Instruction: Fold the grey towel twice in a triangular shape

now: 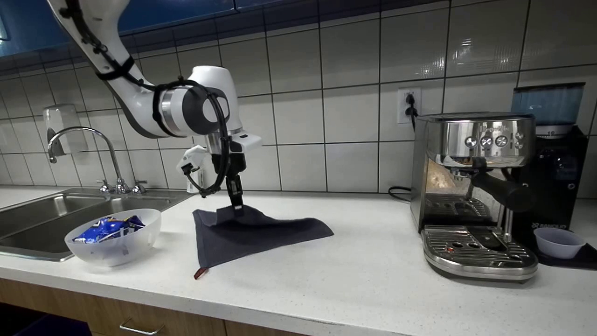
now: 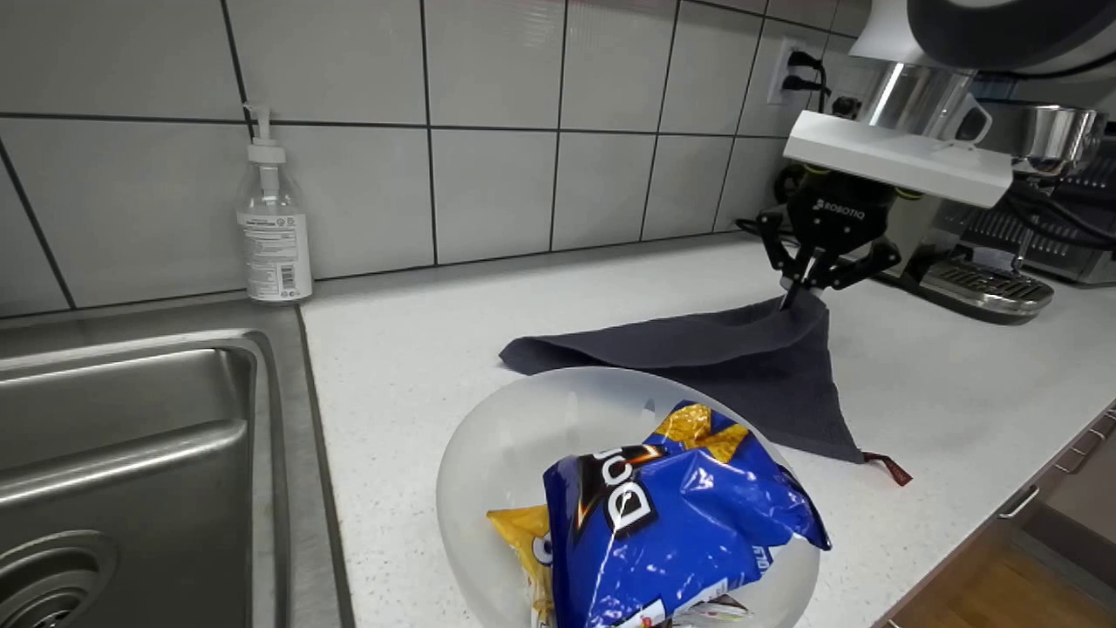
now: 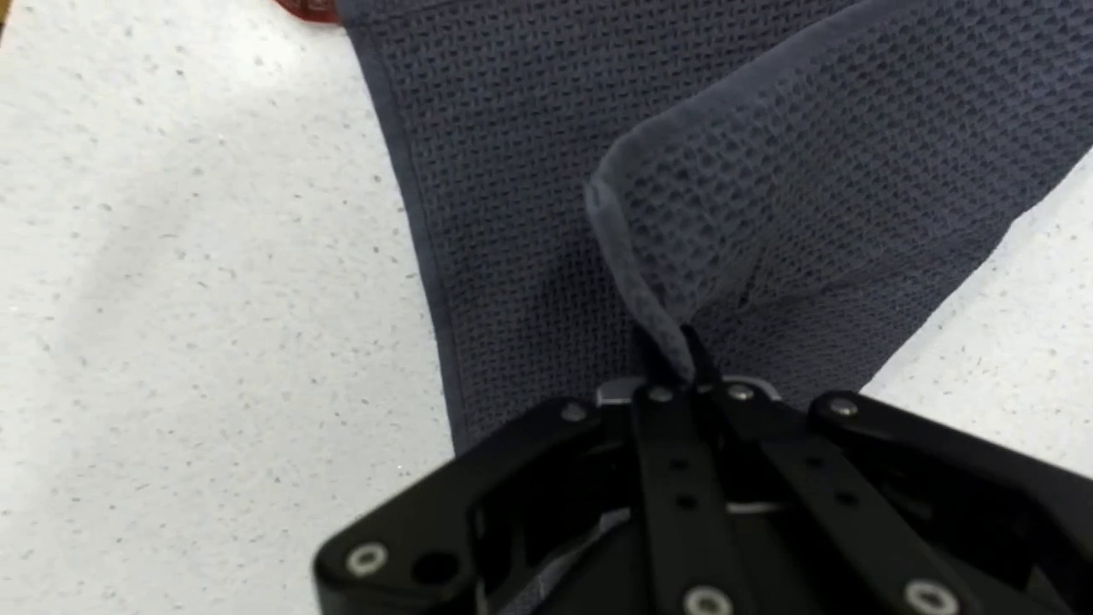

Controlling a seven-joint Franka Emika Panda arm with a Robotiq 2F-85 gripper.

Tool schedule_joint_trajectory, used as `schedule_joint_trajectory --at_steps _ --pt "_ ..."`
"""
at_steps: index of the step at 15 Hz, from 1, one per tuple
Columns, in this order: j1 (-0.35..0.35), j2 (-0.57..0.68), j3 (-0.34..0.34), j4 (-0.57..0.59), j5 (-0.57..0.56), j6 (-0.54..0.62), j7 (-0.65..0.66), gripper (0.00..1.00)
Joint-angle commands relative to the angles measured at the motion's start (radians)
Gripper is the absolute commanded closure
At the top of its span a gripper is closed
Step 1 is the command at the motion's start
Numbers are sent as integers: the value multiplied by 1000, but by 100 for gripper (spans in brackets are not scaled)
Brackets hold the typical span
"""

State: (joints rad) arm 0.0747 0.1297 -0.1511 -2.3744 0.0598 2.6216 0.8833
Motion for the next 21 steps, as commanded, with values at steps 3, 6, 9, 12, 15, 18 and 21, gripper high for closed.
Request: schedule_joint_trajectory --at_steps 3,6,9,12,15,18,21 --pt "-31 -78 33 -88 -6 21 -19 99" --pt "-35 -90 35 -109 -12 22 -15 99" --pt "-41 -98 36 -124 -14 21 -14 99" --pt "-45 -99 35 -133 -19 22 -11 99" --pt "-49 -93 35 -134 -23 19 -9 99" --pt "-51 -89 36 -135 -23 18 -9 99" --pt "-51 -85 36 -132 -23 15 -10 99"
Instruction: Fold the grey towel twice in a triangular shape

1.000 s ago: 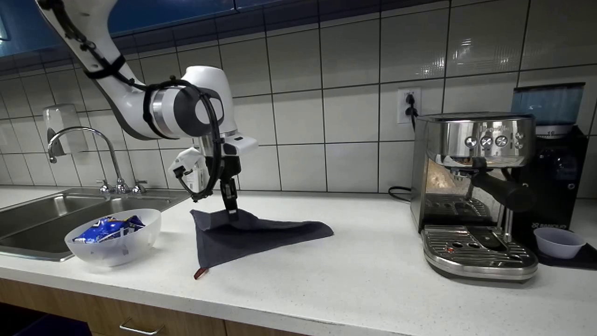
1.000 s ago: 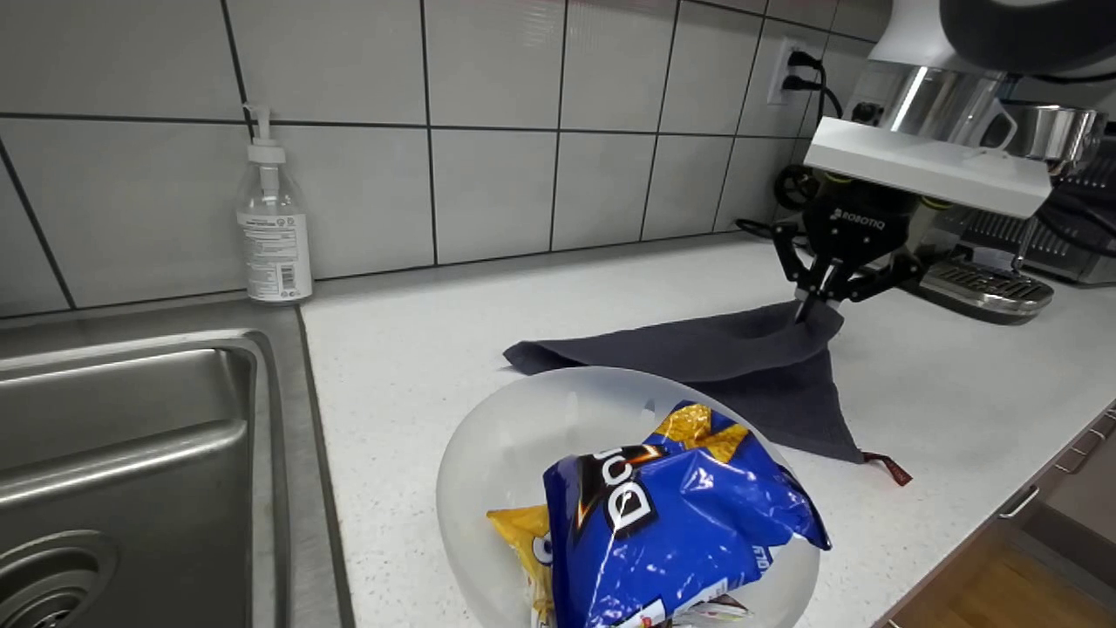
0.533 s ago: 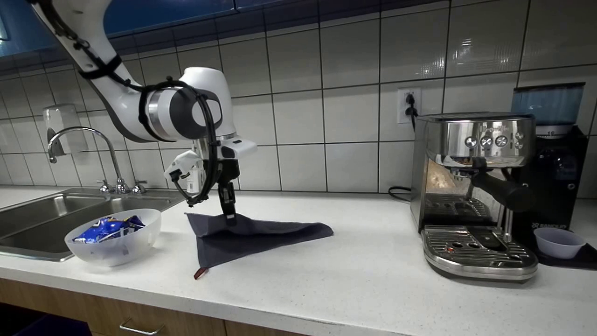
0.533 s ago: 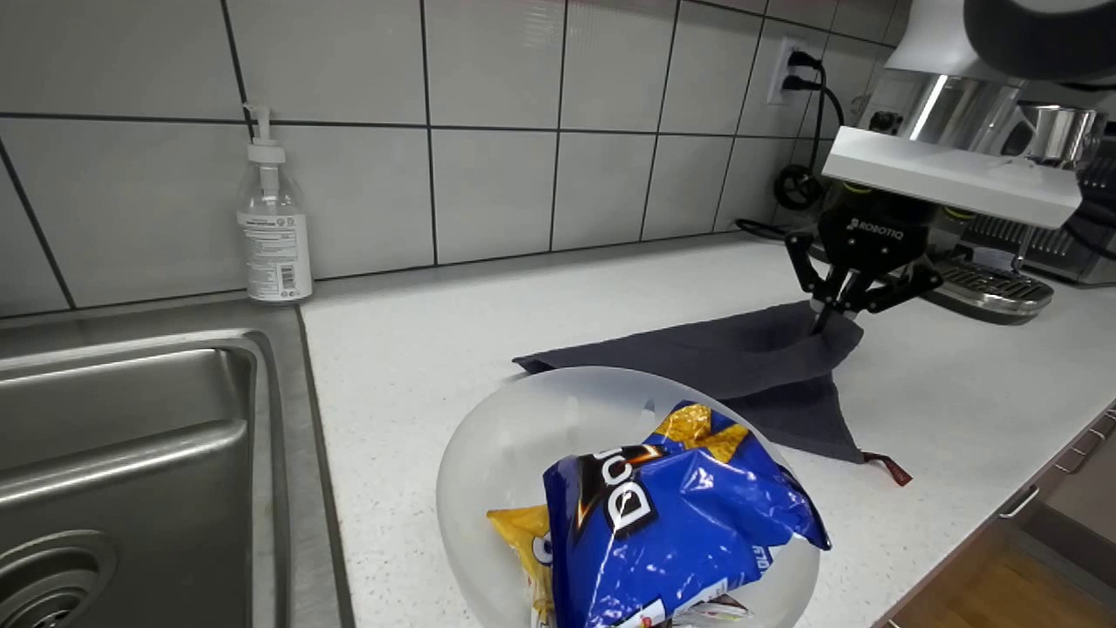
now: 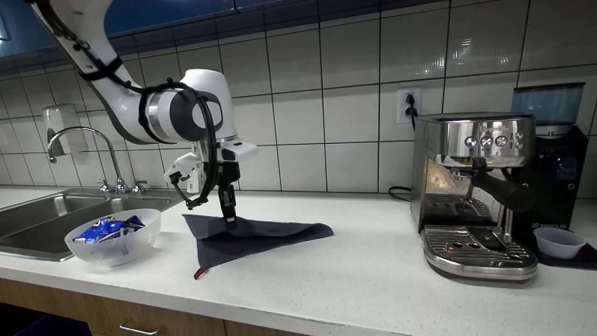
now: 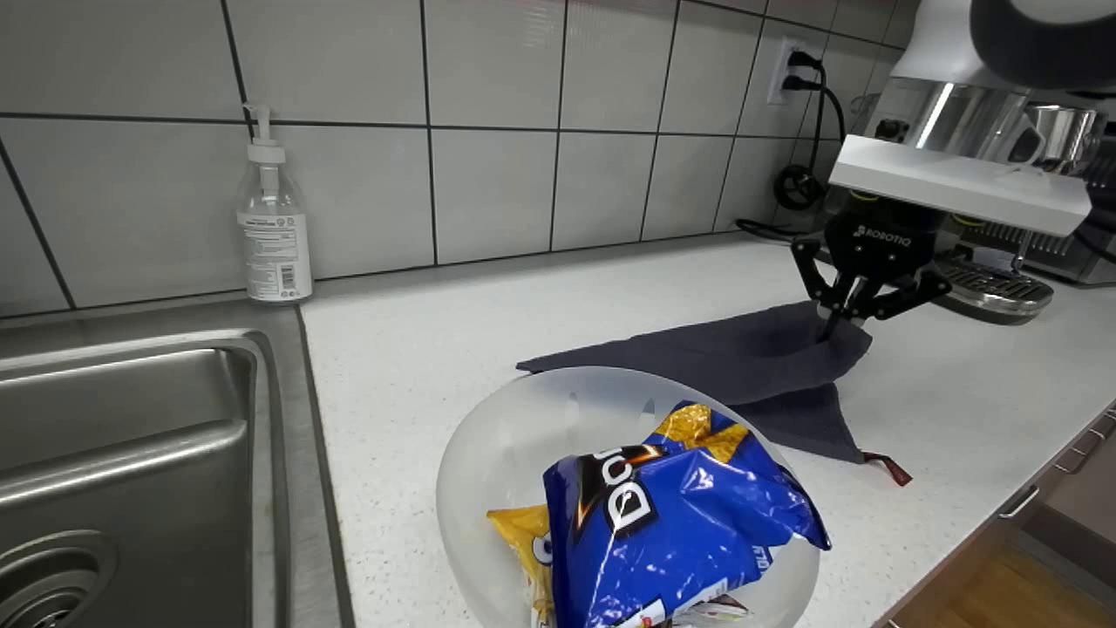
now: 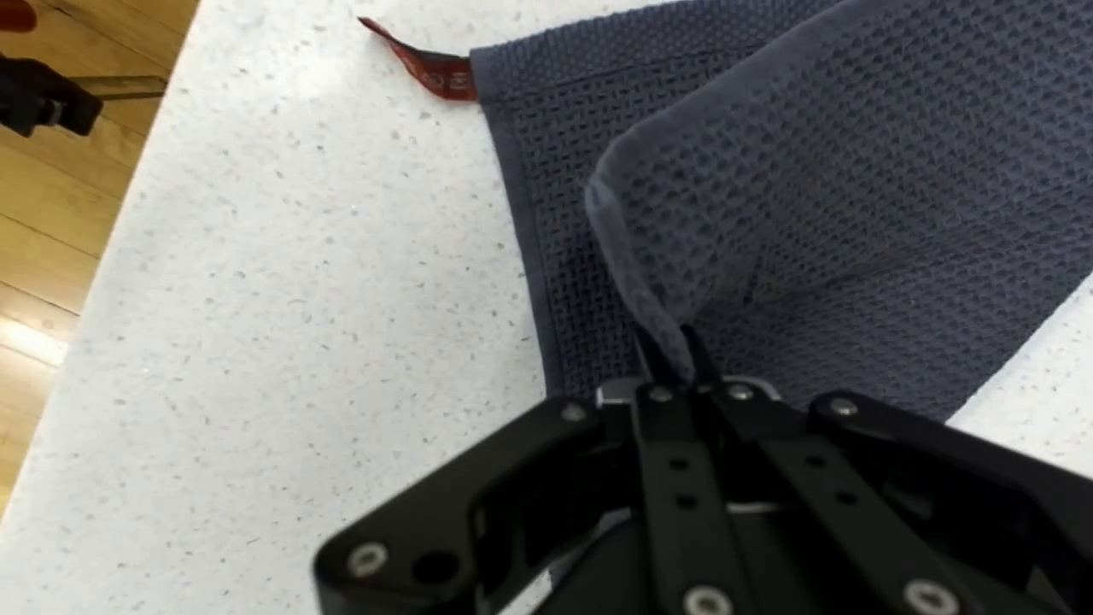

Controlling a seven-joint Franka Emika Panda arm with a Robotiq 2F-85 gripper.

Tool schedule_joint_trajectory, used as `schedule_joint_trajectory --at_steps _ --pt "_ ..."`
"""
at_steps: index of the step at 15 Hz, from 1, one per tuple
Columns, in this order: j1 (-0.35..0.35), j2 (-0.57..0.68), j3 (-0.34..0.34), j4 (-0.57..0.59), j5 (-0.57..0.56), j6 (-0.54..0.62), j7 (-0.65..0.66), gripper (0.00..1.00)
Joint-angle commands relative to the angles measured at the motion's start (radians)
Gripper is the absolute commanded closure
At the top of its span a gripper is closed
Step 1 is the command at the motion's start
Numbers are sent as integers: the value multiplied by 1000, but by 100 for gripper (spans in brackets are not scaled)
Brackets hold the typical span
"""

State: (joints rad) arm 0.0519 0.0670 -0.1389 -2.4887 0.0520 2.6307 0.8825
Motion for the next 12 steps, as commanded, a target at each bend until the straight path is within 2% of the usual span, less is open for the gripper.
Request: schedule_joint_trajectory --at_steps 1,2,10,12 --pt "-29 -23 25 -17 -14 5 -10 71" --pt "-29 -22 25 -17 -16 5 -9 71" --pt "-29 -22 23 -9 -30 2 -3 12" --pt "-31 -20 20 -2 -39 -2 1 1"
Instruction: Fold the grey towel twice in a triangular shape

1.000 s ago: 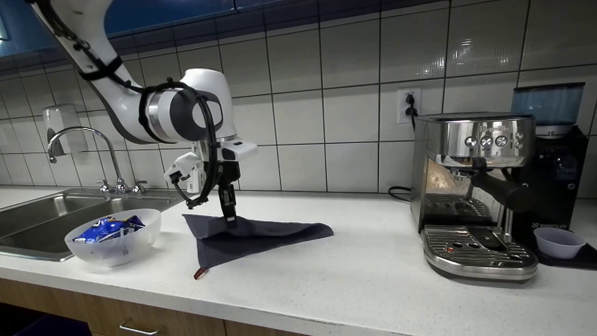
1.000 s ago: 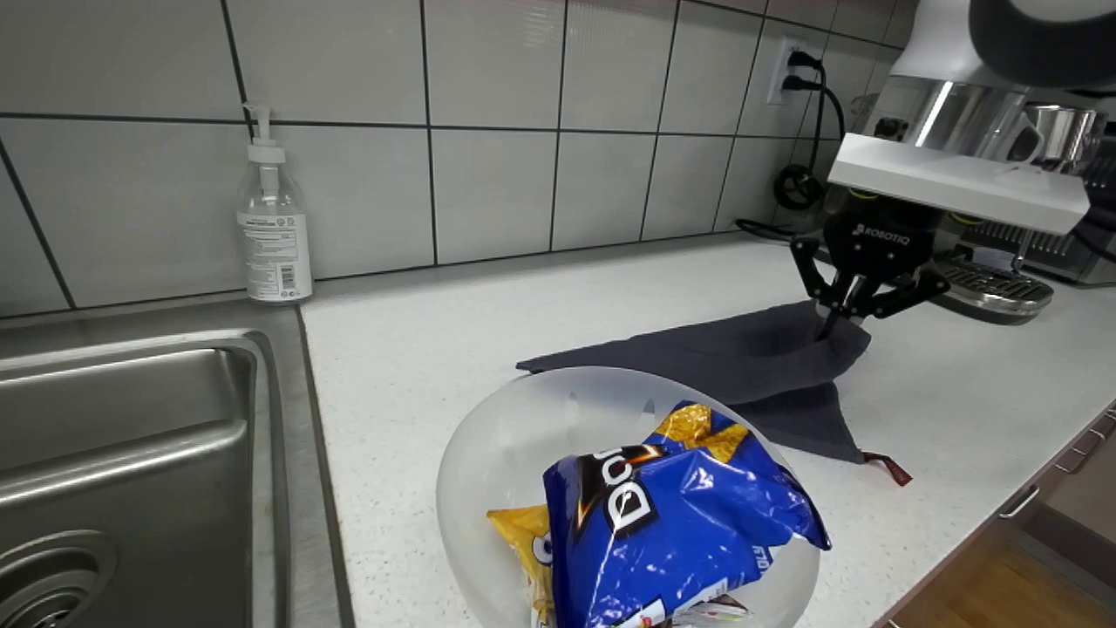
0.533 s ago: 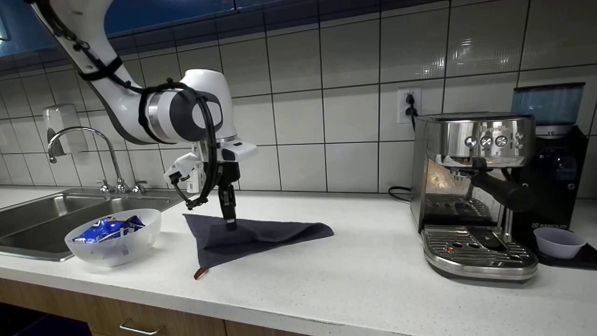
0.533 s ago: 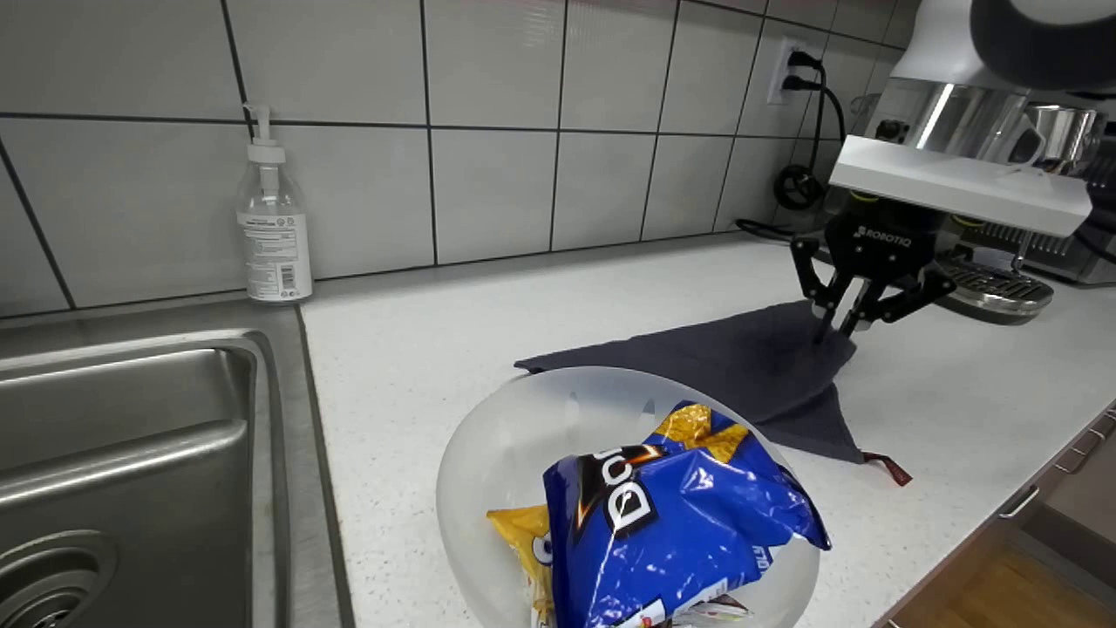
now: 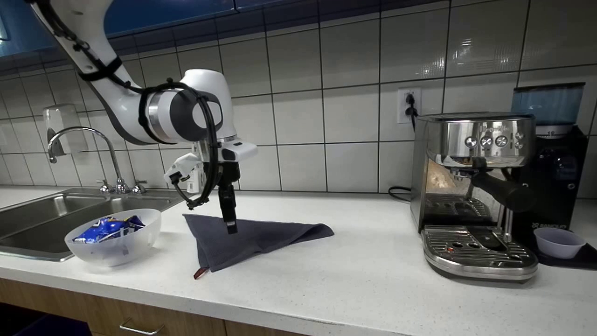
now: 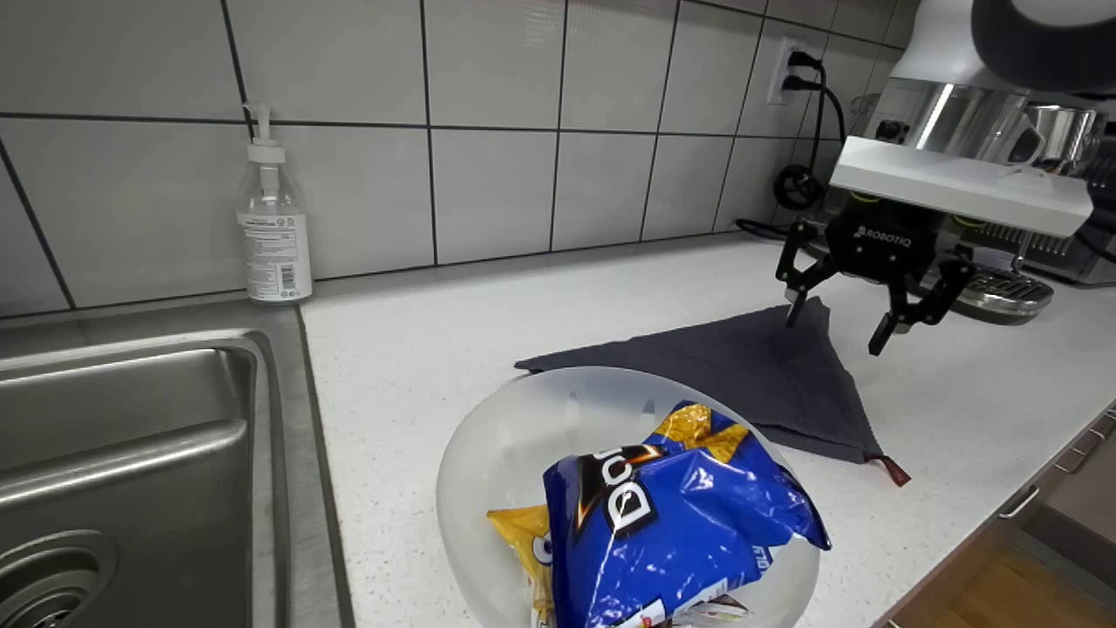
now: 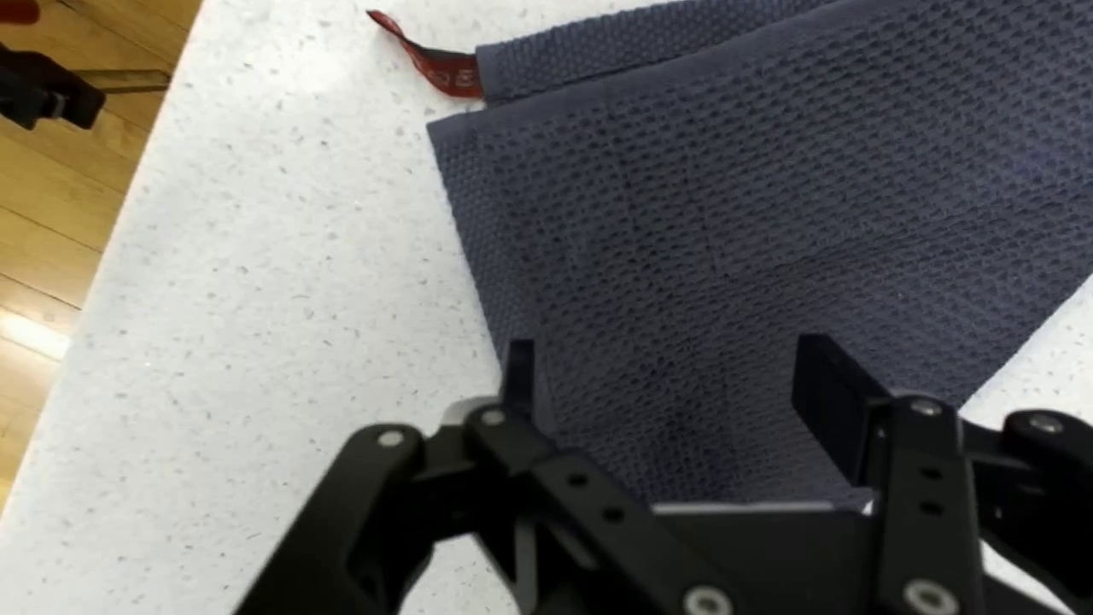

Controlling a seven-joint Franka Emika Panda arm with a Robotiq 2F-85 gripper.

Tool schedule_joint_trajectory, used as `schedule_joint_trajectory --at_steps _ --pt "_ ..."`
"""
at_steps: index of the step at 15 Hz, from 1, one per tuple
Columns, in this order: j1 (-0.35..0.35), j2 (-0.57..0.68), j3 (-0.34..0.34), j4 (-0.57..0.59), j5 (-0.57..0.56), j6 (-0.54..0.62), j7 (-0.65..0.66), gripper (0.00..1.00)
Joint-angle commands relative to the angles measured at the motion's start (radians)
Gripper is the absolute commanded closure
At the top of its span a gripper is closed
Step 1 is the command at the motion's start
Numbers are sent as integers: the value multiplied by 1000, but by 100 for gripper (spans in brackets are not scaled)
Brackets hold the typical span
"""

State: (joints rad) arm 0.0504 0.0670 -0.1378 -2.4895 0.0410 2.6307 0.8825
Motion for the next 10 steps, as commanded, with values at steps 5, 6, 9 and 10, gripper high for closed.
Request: schedule_joint_trajectory --at_steps 5,6,9,10 --pt "-47 -8 12 23 -23 -22 1 0" --pt "-52 -4 10 27 -23 -22 4 0" --pt "-70 9 5 43 -13 -25 4 0" --pt "-76 14 3 50 -7 -29 1 0"
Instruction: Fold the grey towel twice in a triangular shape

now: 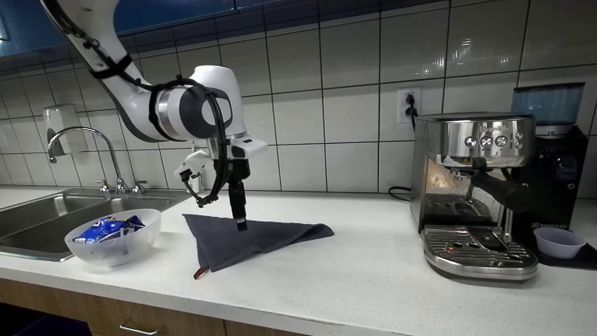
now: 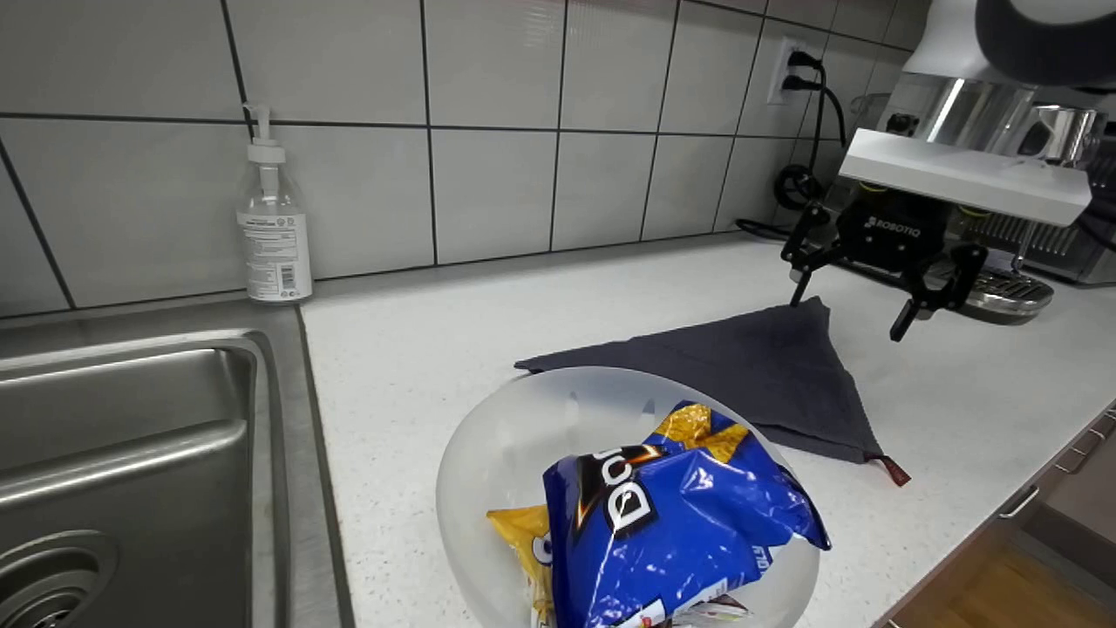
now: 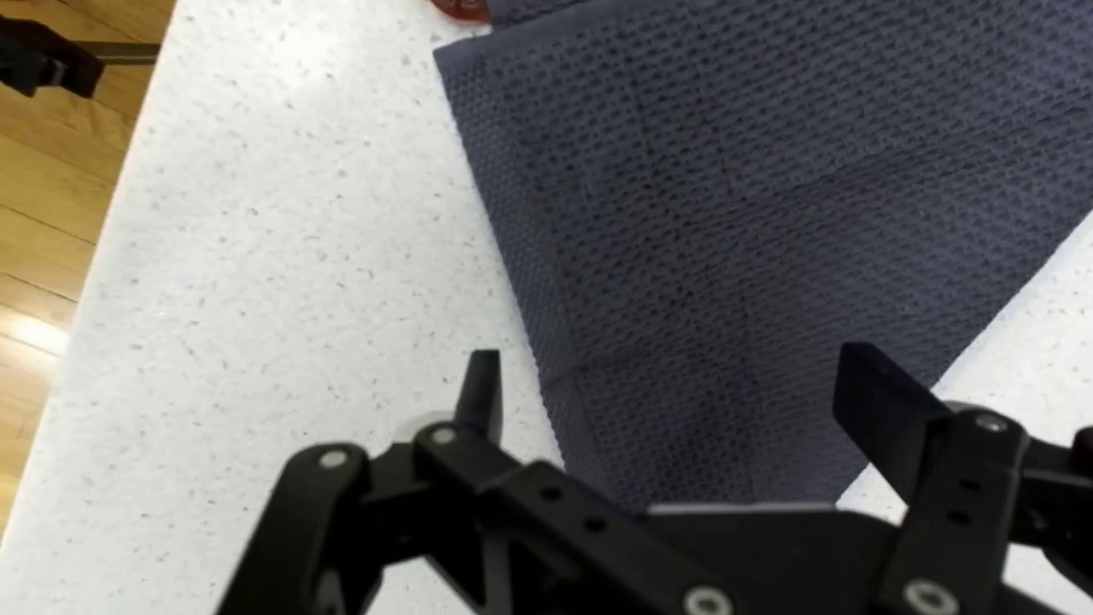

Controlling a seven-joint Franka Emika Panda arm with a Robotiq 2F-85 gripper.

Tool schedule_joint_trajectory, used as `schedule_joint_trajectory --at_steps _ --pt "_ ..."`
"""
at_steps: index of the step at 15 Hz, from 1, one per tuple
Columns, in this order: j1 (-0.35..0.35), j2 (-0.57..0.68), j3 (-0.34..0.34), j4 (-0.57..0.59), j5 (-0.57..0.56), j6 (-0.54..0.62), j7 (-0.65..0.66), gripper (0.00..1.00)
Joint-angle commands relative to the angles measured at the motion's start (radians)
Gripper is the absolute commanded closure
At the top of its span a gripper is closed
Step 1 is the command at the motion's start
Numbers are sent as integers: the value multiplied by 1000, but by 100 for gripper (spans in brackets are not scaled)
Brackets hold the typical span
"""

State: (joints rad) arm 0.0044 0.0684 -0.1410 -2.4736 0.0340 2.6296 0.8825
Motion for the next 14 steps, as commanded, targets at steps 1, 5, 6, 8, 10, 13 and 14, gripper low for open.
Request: schedule_joint_trajectory --at_steps 1,5,6,8,10,13,14 --pt "-35 18 4 40 2 -30 -1 0" --pt "-61 60 -14 84 2 -36 5 0" --pt "-67 74 -21 97 1 -37 7 0" --pt "-75 105 -38 125 -4 -36 14 0" --pt "-80 137 -54 156 -2 -38 17 0" --pt "-82 188 -77 210 1 -41 24 0" --pt "-81 204 -83 228 4 -42 27 0"
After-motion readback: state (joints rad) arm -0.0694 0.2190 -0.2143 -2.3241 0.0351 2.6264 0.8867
